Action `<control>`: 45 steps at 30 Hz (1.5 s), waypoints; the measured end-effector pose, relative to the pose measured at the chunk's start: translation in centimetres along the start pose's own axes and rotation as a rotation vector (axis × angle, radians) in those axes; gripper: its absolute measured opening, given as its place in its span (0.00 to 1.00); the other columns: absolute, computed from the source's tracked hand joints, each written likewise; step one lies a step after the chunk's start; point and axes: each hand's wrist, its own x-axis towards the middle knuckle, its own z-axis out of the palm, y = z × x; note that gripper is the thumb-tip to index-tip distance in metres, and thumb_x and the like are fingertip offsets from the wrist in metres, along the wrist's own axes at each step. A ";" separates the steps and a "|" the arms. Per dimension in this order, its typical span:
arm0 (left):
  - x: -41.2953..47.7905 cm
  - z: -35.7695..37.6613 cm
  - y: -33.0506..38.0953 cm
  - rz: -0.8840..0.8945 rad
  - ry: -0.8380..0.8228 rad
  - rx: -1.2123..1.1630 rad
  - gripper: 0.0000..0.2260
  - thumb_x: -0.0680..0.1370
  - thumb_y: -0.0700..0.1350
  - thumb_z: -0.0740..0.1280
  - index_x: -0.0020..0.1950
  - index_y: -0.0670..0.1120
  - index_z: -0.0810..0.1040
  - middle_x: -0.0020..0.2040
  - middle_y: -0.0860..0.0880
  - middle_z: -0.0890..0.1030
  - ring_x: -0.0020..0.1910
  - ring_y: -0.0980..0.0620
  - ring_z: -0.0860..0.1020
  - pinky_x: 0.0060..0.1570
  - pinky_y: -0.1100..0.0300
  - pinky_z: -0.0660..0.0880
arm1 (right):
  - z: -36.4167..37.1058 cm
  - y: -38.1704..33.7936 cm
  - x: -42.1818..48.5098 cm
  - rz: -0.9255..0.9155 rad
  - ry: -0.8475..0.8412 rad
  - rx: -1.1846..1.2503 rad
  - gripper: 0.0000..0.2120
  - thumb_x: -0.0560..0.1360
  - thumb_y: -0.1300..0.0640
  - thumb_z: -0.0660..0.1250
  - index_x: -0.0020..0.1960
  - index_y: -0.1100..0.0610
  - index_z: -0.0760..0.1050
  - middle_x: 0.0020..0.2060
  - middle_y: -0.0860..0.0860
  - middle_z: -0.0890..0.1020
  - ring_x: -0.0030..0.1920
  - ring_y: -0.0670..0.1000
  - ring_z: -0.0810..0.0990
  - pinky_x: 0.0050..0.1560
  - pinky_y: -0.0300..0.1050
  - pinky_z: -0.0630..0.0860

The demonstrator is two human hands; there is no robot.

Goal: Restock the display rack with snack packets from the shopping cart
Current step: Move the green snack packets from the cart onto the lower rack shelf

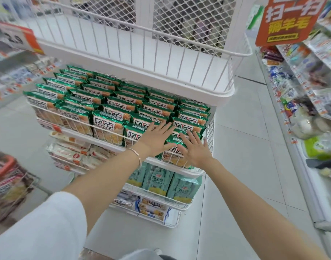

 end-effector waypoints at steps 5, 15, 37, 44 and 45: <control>-8.1 1.5 -6.2 -0.204 0.261 -0.224 0.29 0.84 0.59 0.51 0.82 0.49 0.52 0.82 0.49 0.52 0.81 0.50 0.52 0.77 0.49 0.44 | -1.2 -7.0 -0.1 -0.087 0.260 -0.068 0.30 0.83 0.39 0.47 0.82 0.49 0.48 0.81 0.56 0.47 0.80 0.57 0.42 0.77 0.61 0.34; -35.4 6.0 -26.5 -0.894 0.350 -0.326 0.13 0.80 0.43 0.60 0.62 0.45 0.76 0.60 0.43 0.78 0.59 0.39 0.77 0.58 0.45 0.74 | 4.4 -37.7 1.3 -0.574 0.161 0.075 0.30 0.81 0.46 0.59 0.79 0.54 0.56 0.80 0.57 0.54 0.80 0.56 0.49 0.79 0.57 0.41; -58.1 12.2 -49.6 -1.678 0.372 -0.688 0.11 0.80 0.43 0.59 0.45 0.43 0.80 0.44 0.46 0.83 0.42 0.44 0.81 0.44 0.50 0.80 | 14.2 -78.4 13.8 -1.119 -0.168 -0.097 0.30 0.80 0.50 0.62 0.79 0.54 0.59 0.76 0.56 0.65 0.76 0.57 0.62 0.78 0.56 0.53; -57.1 11.2 -58.3 -1.780 0.487 -0.794 0.11 0.84 0.44 0.60 0.58 0.44 0.80 0.48 0.52 0.76 0.34 0.49 0.78 0.42 0.51 0.81 | 14.9 -90.5 22.0 -1.162 -0.281 -0.167 0.33 0.79 0.51 0.66 0.79 0.55 0.58 0.77 0.57 0.62 0.77 0.59 0.60 0.77 0.61 0.56; -57.0 11.1 -59.1 -1.796 0.514 -0.815 0.11 0.84 0.44 0.60 0.60 0.45 0.80 0.49 0.53 0.76 0.35 0.48 0.79 0.42 0.51 0.81 | 15.0 -92.5 23.1 -1.124 -0.304 -0.136 0.33 0.77 0.52 0.68 0.79 0.55 0.59 0.77 0.57 0.62 0.76 0.59 0.62 0.76 0.61 0.58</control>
